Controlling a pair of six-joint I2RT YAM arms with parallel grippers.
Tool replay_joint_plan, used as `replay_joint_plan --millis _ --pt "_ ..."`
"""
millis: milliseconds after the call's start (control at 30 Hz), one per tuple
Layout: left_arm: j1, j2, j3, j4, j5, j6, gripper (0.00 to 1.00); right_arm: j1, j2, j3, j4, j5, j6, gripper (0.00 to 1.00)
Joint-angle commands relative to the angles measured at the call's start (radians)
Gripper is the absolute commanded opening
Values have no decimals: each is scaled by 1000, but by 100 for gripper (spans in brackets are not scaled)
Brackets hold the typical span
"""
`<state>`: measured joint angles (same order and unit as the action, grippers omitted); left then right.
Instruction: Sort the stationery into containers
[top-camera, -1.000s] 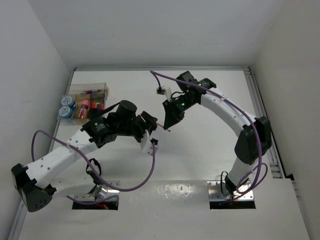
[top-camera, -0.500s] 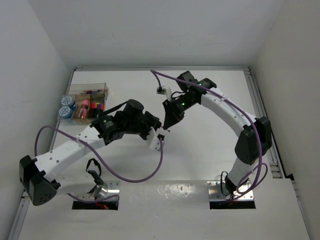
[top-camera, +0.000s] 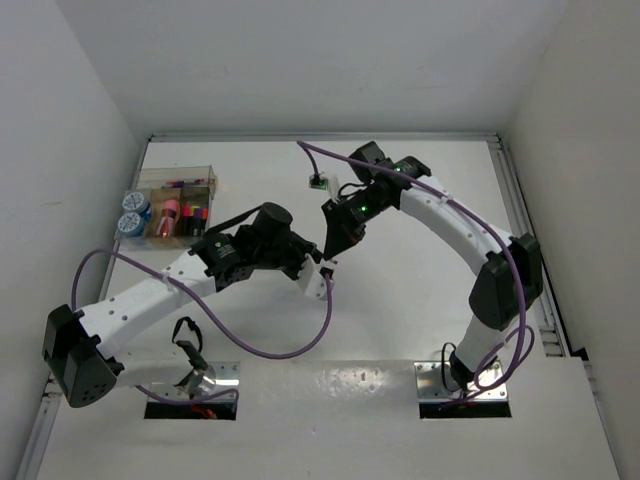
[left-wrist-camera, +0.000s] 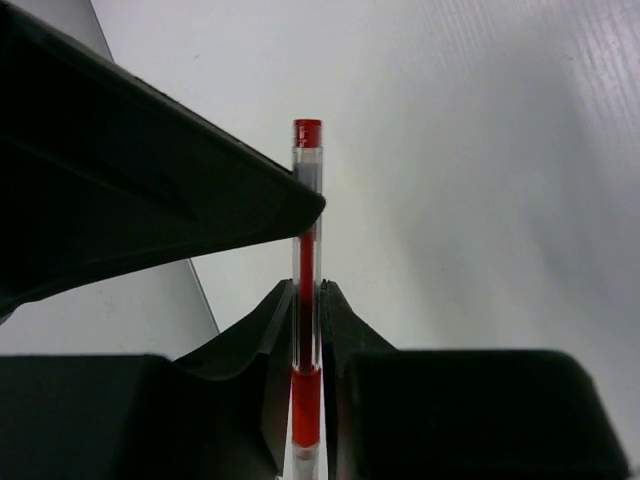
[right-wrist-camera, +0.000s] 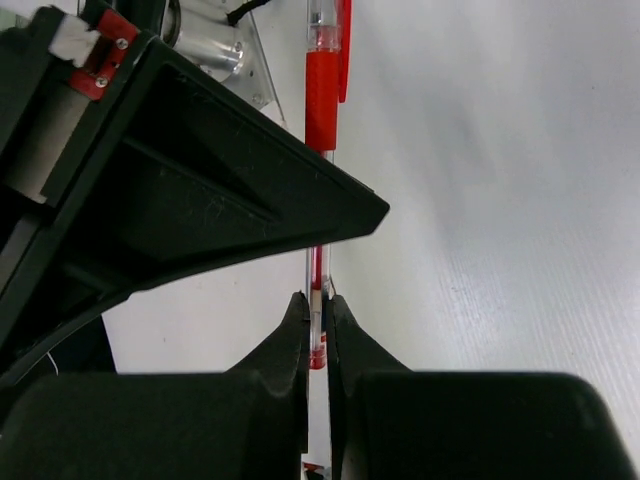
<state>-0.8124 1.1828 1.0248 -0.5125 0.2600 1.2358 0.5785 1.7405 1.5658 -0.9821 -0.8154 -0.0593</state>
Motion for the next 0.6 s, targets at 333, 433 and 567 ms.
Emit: replay_joint_plan --millis 333,433,567 --pt "234 1 -8 95 2 -59 0 -230 19 145 155 -80 238 71" --pt "439 91 53 63 94 32 0 -350 56 128 253 -120 346 75" --pt "706 303 271 -55 153 184 0 -439 97 103 249 -163 342 75"
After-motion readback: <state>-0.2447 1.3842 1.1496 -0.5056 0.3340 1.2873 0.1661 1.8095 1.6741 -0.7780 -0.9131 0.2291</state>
